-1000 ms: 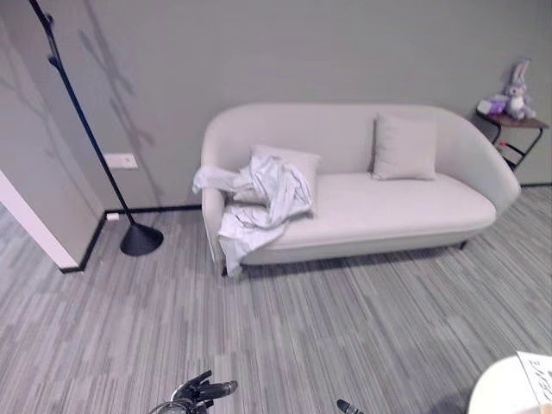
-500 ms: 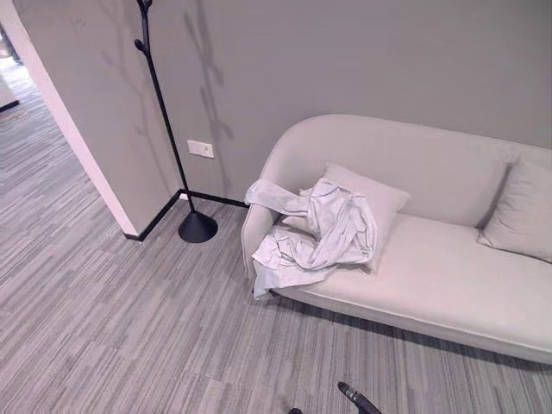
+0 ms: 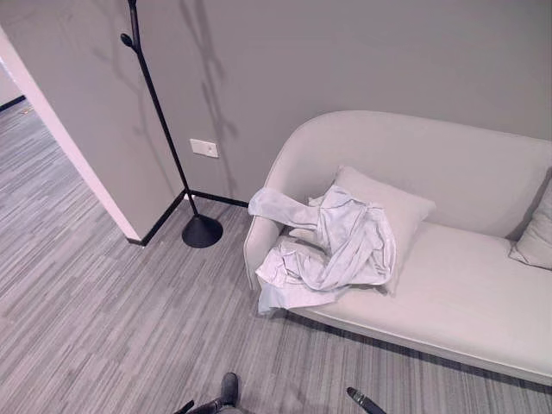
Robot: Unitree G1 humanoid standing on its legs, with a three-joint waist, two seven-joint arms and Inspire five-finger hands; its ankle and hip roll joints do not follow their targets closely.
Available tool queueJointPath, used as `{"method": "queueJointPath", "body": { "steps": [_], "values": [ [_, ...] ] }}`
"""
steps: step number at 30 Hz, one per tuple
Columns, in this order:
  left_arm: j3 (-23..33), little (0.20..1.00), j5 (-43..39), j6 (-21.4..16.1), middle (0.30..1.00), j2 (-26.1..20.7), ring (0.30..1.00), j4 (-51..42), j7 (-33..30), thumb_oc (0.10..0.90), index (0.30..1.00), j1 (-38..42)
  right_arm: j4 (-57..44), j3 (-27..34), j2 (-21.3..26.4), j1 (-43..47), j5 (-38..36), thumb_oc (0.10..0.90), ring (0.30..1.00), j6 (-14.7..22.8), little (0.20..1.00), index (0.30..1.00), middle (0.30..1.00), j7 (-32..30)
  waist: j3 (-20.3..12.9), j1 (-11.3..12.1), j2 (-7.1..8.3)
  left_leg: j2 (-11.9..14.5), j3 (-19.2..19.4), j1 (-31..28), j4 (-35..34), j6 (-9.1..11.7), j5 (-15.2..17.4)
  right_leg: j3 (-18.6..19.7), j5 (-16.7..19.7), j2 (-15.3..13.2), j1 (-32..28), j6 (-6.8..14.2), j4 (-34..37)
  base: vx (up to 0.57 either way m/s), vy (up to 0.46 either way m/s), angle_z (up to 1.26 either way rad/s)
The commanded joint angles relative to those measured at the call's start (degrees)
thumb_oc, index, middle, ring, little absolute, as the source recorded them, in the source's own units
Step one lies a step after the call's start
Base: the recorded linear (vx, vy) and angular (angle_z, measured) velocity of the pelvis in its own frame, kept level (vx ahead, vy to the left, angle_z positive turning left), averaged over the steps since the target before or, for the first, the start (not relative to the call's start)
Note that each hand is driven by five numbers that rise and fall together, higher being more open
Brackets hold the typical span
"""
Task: Hang the clothes on the sofa on the clothes rack.
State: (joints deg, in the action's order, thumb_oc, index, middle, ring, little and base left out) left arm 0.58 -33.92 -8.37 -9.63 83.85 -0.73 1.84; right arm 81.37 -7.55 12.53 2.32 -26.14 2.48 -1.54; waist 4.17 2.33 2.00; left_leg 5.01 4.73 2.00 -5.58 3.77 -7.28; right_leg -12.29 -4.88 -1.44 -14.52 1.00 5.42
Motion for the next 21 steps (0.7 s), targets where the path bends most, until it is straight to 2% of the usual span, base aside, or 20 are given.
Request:
{"method": "queueJointPath", "body": {
  "steps": [1, 3, 4, 5, 7, 9, 10, 11, 12, 13, 14, 15, 18, 21],
  "values": [
    [-4.13, 0.900, 3.84, -1.56, 0.900, -0.24, 0.900, 1.16, -1.20, 0.800, 0.900, 0.92, 1.35, 1.74, -1.45, 2.65, -4.37, 0.800, 0.900, 1.95, 0.900, 0.900, 0.900, -1.28, -3.07, 0.96, 0.54, -0.47, 1.11, -0.22, 3.66, -0.38, 4.36, -2.02, 2.72, -8.60, 2.63, 4.62, -0.42, 0.26, 0.362, -0.40],
    [-5.71, 0.900, 5.13, -1.64, 0.900, -0.48, 0.900, 0.01, -2.14, 0.800, 0.900, 1.40, 0.49, 2.36, -1.74, 3.27, -4.00, 0.800, 0.900, 2.54, 0.900, 0.900, 0.900, -3.89, -3.23, 0.95, 0.57, -2.00, 2.14, -1.17, 3.16, -1.85, 5.70, -1.34, 3.76, -10.12, 3.49, 5.59, -1.58, 0.21, 0.396, -0.17],
    [-7.89, 0.900, 6.45, -2.28, 0.900, -0.37, 0.900, -2.06, -3.22, 0.800, 0.900, 1.82, -0.01, 3.58, -2.09, 4.15, -4.47, 0.800, 0.900, 2.92, 0.900, 0.900, 0.900, -5.97, -3.04, 0.86, 0.30, -3.38, 3.11, -2.03, 2.37, -3.16, 6.57, -0.73, 4.30, -11.33, 5.17, 6.18, -4.68, 0.13, 0.324, -0.05],
    [-7.89, 0.900, 6.45, -2.28, 0.900, -0.37, 0.900, -2.06, -3.22, 0.800, 0.900, 1.82, -0.01, 3.58, -2.09, 4.15, -4.47, 0.800, 0.900, 2.92, 0.900, 0.900, 0.900, -5.97, -3.04, 0.86, 0.30, -3.38, 3.11, -2.03, 2.37, -3.16, 6.57, -0.73, 4.30, -11.33, 5.17, 6.18, -4.68, 0.15, 0.414, -0.01],
    [-10.70, 0.900, 8.86, -2.04, 0.900, -1.07, 0.900, -3.15, -2.71, 0.800, 0.900, 2.28, -0.41, 4.72, -1.69, 5.34, -5.82, 0.800, 0.900, 3.28, 0.900, 0.900, 0.900, -7.32, -2.47, 0.51, -0.28, -4.87, 3.77, -3.81, 0.87, -4.78, 7.44, 0.28, 5.71, -12.24, 8.05, 6.56, -11.00, 0.12, 0.309, -0.02],
    [-12.75, 0.900, 10.99, -1.68, 0.900, -1.12, 0.900, -3.90, -2.52, 0.800, 0.900, 1.96, -0.13, 5.34, -0.95, 6.20, -6.48, 0.800, 0.900, 3.47, 0.900, 0.900, 0.900, -8.69, -1.20, 0.07, -1.07, -5.94, 3.96, -5.46, 0.58, -6.24, 8.35, 1.35, 8.71, -12.98, 11.16, 6.50, -18.06, 0.12, 0.285, -0.06],
    [-13.69, 0.900, 12.30, -1.52, 0.900, -1.19, 0.900, -3.77, -2.29, 0.800, 0.900, 1.76, -0.43, 5.48, -0.88, 7.36, -7.33, 0.800, 0.900, 3.62, 0.900, 0.900, 0.900, -9.56, -0.50, -0.10, -1.55, -6.28, 4.23, -6.76, 0.58, -6.71, 9.51, 0.55, 9.66, -13.43, 12.95, 6.81, -22.58, 0.06, 0.201, -0.16],
    [-13.66, 0.900, 12.32, -1.52, 0.900, -1.17, 0.900, -3.79, -2.29, 0.800, 0.900, 1.87, -0.43, 5.51, -0.86, 7.48, -7.36, 0.800, 0.900, 3.62, 0.900, 0.900, 0.900, -9.59, -0.34, -0.03, -1.62, -6.25, 4.63, -6.43, 0.58, -7.00, 9.00, 0.35, 10.00, -13.49, 13.38, 6.41, -22.79, 0.11, 0.189, -0.16],
    [-14.11, 0.900, 12.67, -1.31, 0.900, -1.32, 0.900, -2.92, -1.87, 0.800, 0.900, 2.03, 1.03, 4.68, -0.63, 8.85, -9.73, 0.800, 0.900, 3.35, 0.900, 0.900, 0.900, -8.72, 0.18, -0.61, -2.14, -5.89, 5.33, -7.67, 0.58, -6.80, 9.81, 0.27, 6.70, -10.30, 16.56, 5.51, -24.57, 0.05, 0.065, -0.10],
    [-14.10, 0.900, 12.83, -1.37, 0.900, -1.46, 0.900, -2.67, -1.65, 0.800, 0.900, 2.01, 1.26, 4.41, -0.38, 9.18, -10.50, 0.800, 0.900, 3.42, 0.900, 0.900, 0.900, -8.56, 0.25, -0.91, -2.28, -5.71, 5.03, -7.89, 0.58, -6.50, 9.80, 1.53, 4.51, -7.91, 17.32, 5.01, -22.72, 0.09, 0.061, -0.22],
    [-14.10, 0.900, 12.83, -1.38, 0.900, -1.45, 0.900, -2.67, -1.65, 0.800, 0.900, 2.01, 1.27, 4.40, -0.38, 9.19, -10.51, 0.800, 0.900, 3.43, 0.900, 0.900, 0.900, -8.55, 0.28, -0.89, -2.30, -5.69, 5.05, -7.93, 0.58, -6.48, 9.82, 1.54, 4.51, -7.88, 17.28, 4.99, -22.70, 0.09, -0.046, -0.26],
    [-13.99, 0.900, 13.50, -1.52, 0.900, -1.61, 0.900, -2.43, -1.33, 0.800, 0.900, 2.09, 1.43, 4.37, 0.19, 9.75, -10.95, 0.800, 0.900, 3.66, 0.900, 0.900, 0.900, -8.77, 0.49, -1.17, -2.09, -5.74, 4.81, -8.06, 0.58, -5.96, 9.97, 3.63, 3.89, -4.90, 17.29, 4.98, -16.75, 0.09, -0.070, -0.12],
    [-14.57, 0.900, 14.39, -1.81, 0.900, -1.90, 0.900, -2.21, -1.43, 0.800, 0.900, 2.64, 1.74, 5.19, 1.35, 10.80, -11.47, 0.800, 0.900, 4.31, 0.900, 0.900, 0.900, -9.49, 1.04, -1.35, -1.44, -5.71, 4.67, -8.20, 0.58, -5.35, 10.27, 5.50, 7.84, -3.89, 19.25, 5.79, -7.37, 0.08, -0.111, -0.02],
    [-14.89, 0.900, 15.25, -1.94, 0.900, -1.81, 0.900, -2.15, -1.31, 0.800, 0.900, 3.10, 2.18, 5.65, 1.81, 10.88, -11.94, 0.800, 0.900, 3.79, 0.900, 0.900, 0.900, -9.32, 0.65, -1.49, -0.58, -6.00, 3.55, -8.67, 0.58, -5.11, 10.90, 7.31, 8.45, -3.64, 17.15, 6.00, -2.84, 0.08, -0.095, 0.28]
  ]
}}
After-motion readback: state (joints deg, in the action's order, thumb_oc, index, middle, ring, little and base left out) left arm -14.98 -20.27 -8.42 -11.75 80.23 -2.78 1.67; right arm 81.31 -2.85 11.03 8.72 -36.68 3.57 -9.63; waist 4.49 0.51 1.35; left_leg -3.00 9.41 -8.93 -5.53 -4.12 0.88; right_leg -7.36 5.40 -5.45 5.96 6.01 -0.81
